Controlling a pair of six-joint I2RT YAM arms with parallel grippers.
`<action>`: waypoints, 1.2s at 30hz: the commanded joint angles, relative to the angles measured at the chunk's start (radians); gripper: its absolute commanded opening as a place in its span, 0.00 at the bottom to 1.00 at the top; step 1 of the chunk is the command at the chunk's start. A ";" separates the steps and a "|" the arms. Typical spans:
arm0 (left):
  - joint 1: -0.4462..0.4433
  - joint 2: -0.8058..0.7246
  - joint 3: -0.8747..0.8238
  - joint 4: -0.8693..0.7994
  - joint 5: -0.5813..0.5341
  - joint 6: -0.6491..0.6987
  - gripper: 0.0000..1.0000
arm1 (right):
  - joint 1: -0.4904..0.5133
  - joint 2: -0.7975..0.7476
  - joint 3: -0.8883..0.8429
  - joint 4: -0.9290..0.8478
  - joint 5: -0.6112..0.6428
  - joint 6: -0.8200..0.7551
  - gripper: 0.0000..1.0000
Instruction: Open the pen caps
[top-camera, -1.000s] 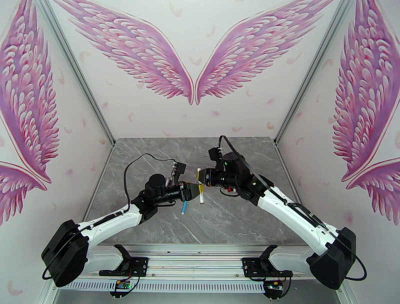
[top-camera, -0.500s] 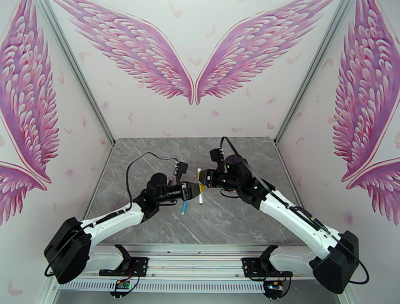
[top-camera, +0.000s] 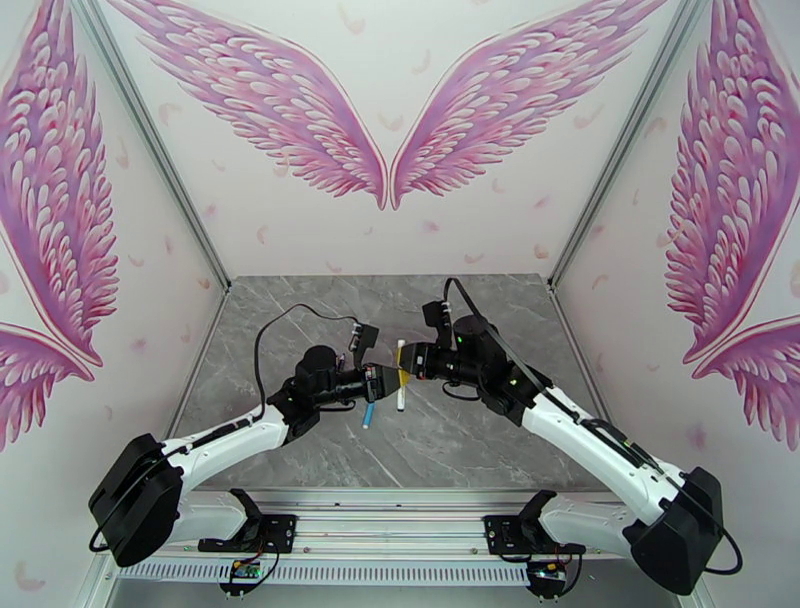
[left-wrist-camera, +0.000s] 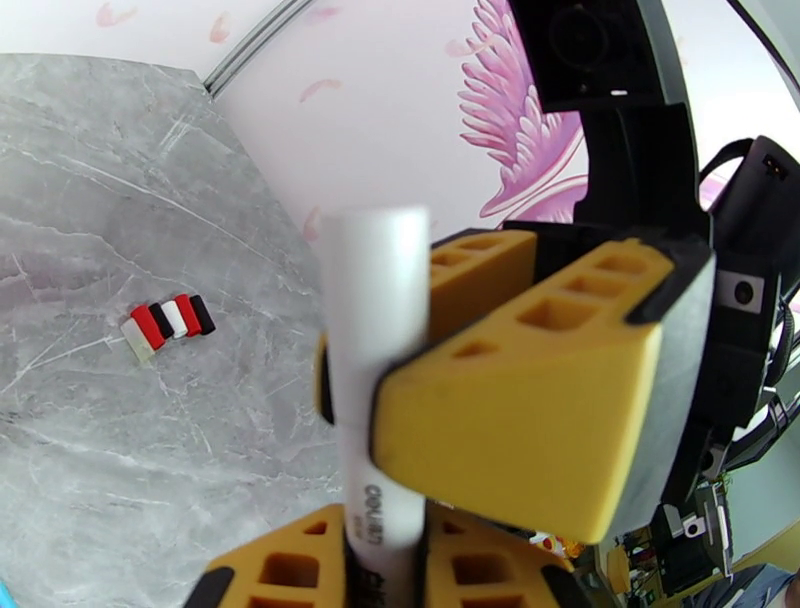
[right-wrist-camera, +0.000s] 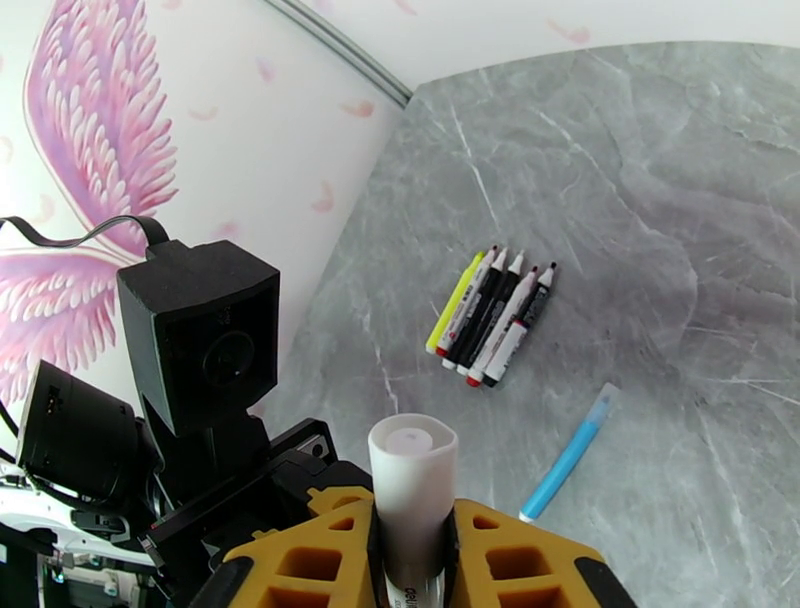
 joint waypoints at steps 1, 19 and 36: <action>-0.005 -0.005 0.024 -0.019 0.012 0.069 0.05 | -0.005 -0.035 -0.012 0.016 0.040 0.012 0.35; -0.007 -0.031 0.024 -0.128 0.129 0.245 0.04 | -0.001 -0.006 0.055 -0.068 -0.023 -0.005 0.41; -0.016 -0.028 0.031 -0.131 0.127 0.248 0.05 | 0.001 0.023 0.075 -0.096 -0.039 -0.009 0.32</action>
